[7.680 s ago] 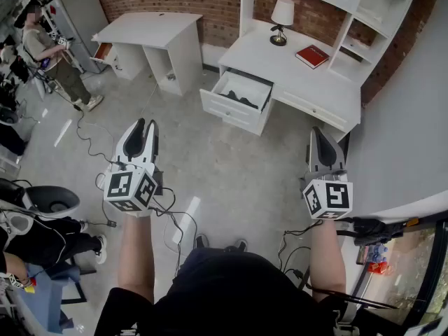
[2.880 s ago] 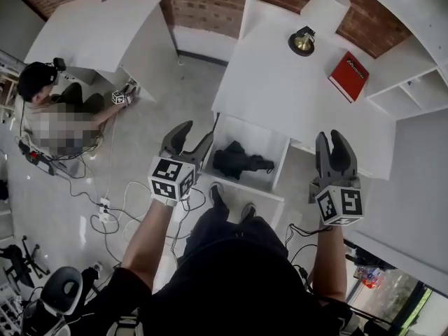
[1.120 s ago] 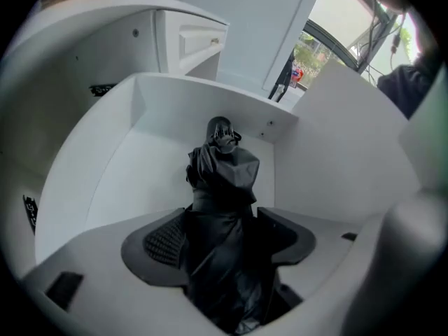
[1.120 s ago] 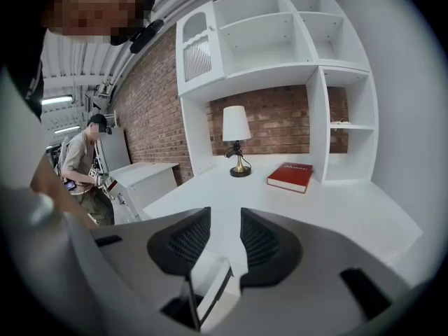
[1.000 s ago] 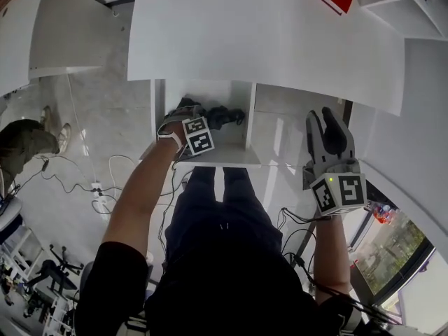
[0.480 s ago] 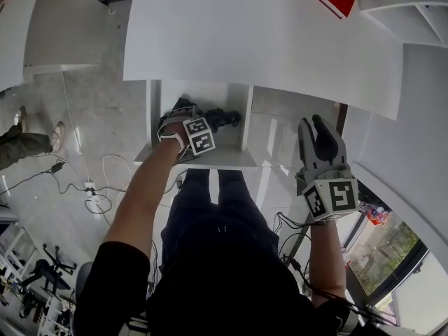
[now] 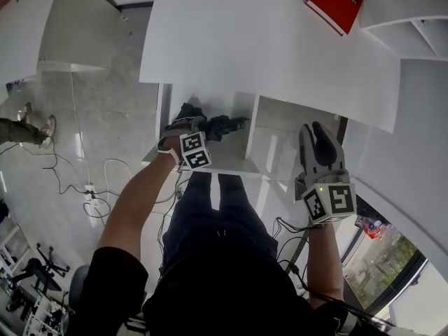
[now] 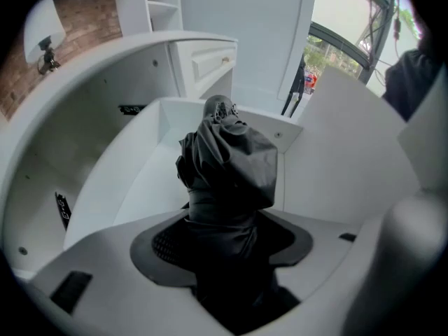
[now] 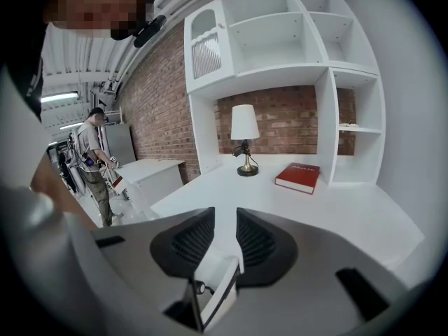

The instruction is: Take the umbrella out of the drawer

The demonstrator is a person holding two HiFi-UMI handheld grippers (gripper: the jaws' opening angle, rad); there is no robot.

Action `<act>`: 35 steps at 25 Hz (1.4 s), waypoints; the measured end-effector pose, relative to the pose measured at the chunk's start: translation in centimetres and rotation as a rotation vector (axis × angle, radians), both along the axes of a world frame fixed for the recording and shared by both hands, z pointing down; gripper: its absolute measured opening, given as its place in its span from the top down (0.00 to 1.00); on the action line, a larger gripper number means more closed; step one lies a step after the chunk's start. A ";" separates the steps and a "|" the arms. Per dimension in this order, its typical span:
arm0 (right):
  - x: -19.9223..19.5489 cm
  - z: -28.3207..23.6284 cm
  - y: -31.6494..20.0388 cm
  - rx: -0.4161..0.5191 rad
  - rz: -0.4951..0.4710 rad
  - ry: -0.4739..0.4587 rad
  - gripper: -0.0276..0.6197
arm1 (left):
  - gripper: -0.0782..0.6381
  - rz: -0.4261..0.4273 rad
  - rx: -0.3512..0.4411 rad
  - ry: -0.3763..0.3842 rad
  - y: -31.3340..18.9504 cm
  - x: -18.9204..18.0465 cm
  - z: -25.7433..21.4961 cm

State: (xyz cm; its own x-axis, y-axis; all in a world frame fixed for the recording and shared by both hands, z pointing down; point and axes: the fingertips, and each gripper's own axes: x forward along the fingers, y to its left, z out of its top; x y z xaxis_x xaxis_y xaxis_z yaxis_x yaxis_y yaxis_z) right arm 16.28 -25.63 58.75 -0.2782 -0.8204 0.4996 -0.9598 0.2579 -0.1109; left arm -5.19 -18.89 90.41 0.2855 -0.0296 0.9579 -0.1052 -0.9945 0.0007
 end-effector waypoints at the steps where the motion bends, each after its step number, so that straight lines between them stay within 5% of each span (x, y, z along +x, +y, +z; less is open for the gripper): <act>1: -0.2 -0.2 -0.1 0.007 -0.003 -0.004 0.81 | 0.51 -0.002 0.018 0.021 -0.3 -0.1 -0.9; 12: -2.3 -5.0 -1.6 0.097 -0.007 -0.035 0.82 | 0.51 -0.275 0.204 0.385 -3.3 0.4 -16.9; 23: -4.3 -10.8 -3.7 0.222 -0.049 0.000 0.81 | 0.51 -0.661 0.398 0.682 -8.5 -4.7 -33.8; 35: -6.5 -20.3 -4.9 0.383 -0.065 0.013 0.85 | 0.51 -0.916 0.561 0.914 -9.9 -11.0 -47.9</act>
